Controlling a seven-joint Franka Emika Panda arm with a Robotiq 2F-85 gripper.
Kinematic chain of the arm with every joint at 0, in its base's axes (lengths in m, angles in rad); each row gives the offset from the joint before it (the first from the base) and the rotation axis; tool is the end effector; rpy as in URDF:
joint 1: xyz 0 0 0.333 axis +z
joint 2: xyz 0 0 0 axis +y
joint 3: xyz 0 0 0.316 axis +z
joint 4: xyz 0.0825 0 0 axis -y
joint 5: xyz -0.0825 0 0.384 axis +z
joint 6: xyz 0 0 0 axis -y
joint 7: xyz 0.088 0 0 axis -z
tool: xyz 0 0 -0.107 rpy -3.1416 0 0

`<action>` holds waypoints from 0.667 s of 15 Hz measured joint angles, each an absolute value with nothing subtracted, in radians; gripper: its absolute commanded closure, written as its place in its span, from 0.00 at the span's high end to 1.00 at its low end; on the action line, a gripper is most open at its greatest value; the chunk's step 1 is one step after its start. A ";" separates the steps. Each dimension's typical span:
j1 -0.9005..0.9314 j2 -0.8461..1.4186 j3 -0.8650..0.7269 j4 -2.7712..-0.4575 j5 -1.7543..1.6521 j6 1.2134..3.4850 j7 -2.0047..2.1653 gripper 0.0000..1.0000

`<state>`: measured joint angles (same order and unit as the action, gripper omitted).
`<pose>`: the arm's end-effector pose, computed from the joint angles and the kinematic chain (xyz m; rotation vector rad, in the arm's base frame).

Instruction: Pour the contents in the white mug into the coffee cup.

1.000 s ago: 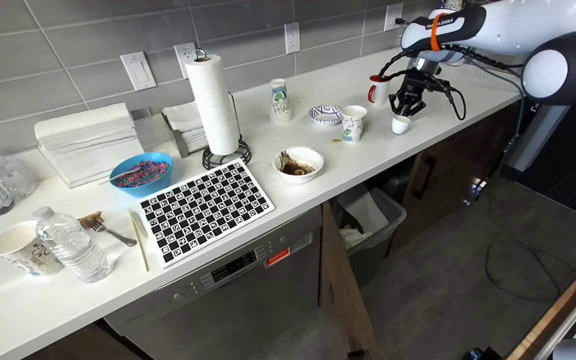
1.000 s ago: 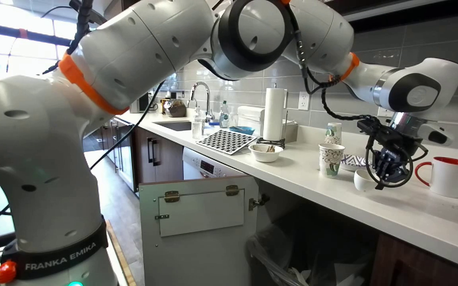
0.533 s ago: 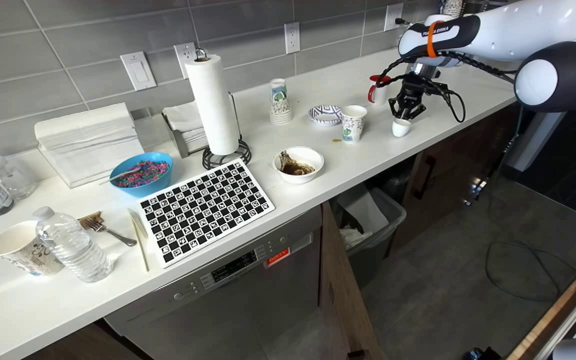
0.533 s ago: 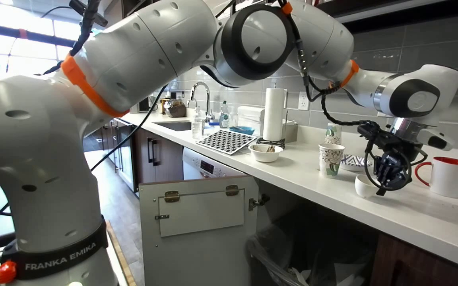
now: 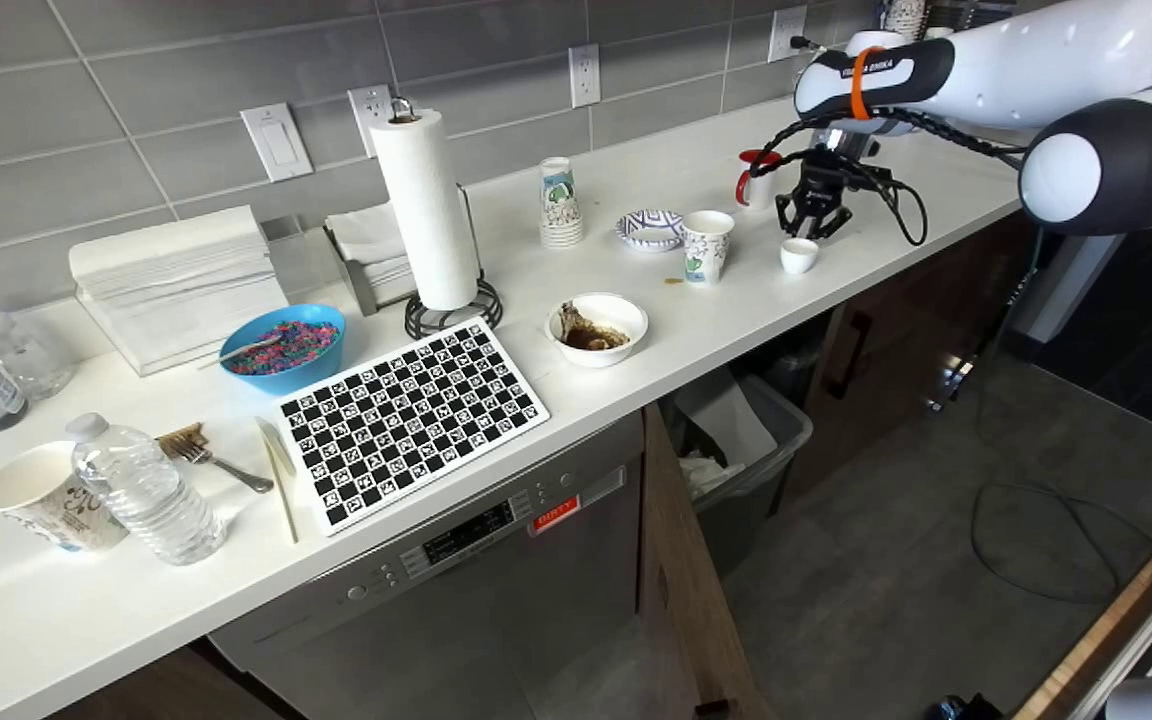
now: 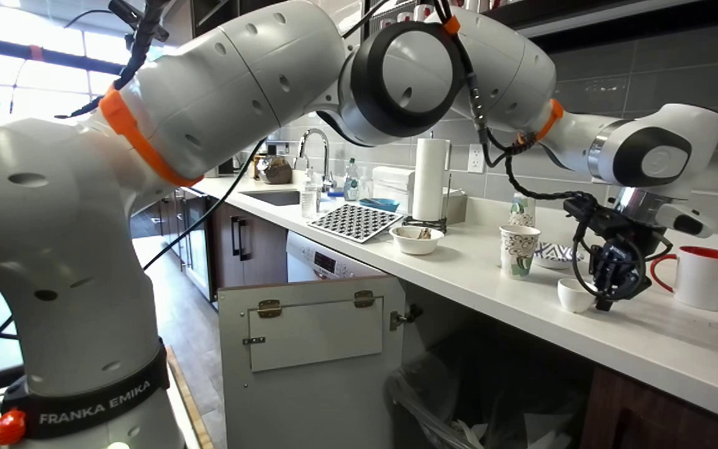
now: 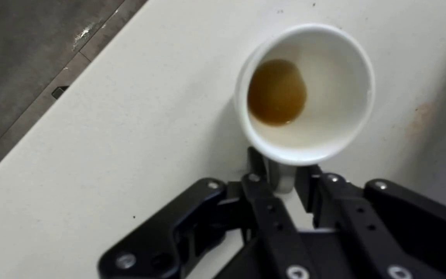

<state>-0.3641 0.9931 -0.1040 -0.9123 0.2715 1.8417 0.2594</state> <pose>0.7202 -0.3042 0.2789 -2.7511 1.1048 0.0640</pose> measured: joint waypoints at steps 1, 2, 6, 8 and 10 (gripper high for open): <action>-0.364 0.994 -0.105 -0.908 0.271 1.842 0.263 0.67; -0.364 0.994 -0.105 -0.902 0.271 1.842 0.268 0.73; -0.364 0.994 -0.111 -0.864 0.271 1.841 0.282 1.00; -0.364 0.990 -0.114 -0.837 0.271 1.842 0.296 1.00; -0.363 0.981 -0.114 -0.809 0.271 1.843 0.305 1.00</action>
<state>-0.3633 0.9813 -0.1138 -0.8094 0.2705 1.8434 0.3054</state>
